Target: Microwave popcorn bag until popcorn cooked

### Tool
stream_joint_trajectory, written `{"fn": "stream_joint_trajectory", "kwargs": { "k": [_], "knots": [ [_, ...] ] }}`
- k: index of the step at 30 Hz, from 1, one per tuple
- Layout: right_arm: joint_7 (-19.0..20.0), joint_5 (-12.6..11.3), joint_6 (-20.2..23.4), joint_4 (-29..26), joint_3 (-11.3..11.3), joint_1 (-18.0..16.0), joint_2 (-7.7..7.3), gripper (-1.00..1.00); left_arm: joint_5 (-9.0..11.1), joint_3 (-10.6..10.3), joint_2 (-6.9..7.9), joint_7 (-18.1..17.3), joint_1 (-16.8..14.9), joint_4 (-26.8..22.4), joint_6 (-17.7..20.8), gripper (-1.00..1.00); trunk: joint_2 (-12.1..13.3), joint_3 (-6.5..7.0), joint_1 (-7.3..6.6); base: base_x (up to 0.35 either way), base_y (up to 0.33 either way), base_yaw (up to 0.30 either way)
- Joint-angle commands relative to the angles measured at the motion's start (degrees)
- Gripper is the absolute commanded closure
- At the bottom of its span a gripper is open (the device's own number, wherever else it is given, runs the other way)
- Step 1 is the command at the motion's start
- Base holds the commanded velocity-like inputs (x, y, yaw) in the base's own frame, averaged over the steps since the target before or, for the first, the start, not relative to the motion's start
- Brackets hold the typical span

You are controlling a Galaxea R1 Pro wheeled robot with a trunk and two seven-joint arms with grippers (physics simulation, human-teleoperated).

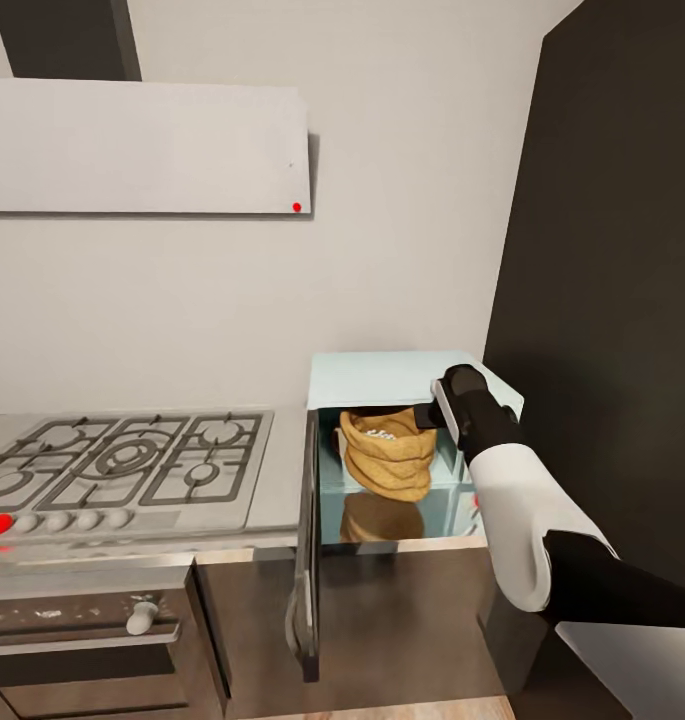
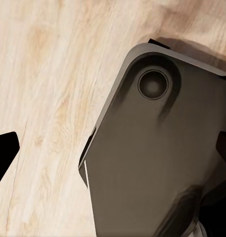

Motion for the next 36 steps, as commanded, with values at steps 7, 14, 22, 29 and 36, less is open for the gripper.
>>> {"fn": "stream_joint_trajectory", "kwargs": {
  "k": [7,14,22,29,36],
  "knots": [
    [0.21,0.28,0.16,-2.77,-1.86,-0.08,0.03,1.00,0.12,0.21,-0.02,0.08,0.02,-0.09,-0.06,-1.00,-0.06,-0.06,0.00,0.024,0.000,0.000],
    [0.21,0.30,0.16,-2.77,-1.93,-0.08,0.03,1.00,0.12,0.15,-0.02,0.06,0.02,-0.09,-0.07,-1.00,-0.06,-0.06,0.00,0.220,0.000,0.000],
    [0.21,0.29,0.16,-2.77,-1.92,-0.08,-0.08,1.00,0.12,0.19,-0.02,0.06,0.02,-0.09,-0.06,-1.00,-0.06,-0.06,0.00,0.012,0.000,0.000],
    [0.11,0.39,0.16,-2.77,-1.85,-0.08,-0.15,-1.00,0.12,0.19,-0.02,0.06,0.02,-0.09,-0.07,-1.00,-0.06,-0.06,0.00,0.000,0.000,0.000],
    [0.44,0.21,0.16,-2.77,-1.85,-0.08,0.07,-1.00,0.12,0.15,-0.02,0.02,0.02,-0.09,-0.11,-1.00,-0.06,-0.06,0.00,0.000,0.000,0.000]
  ]
}}
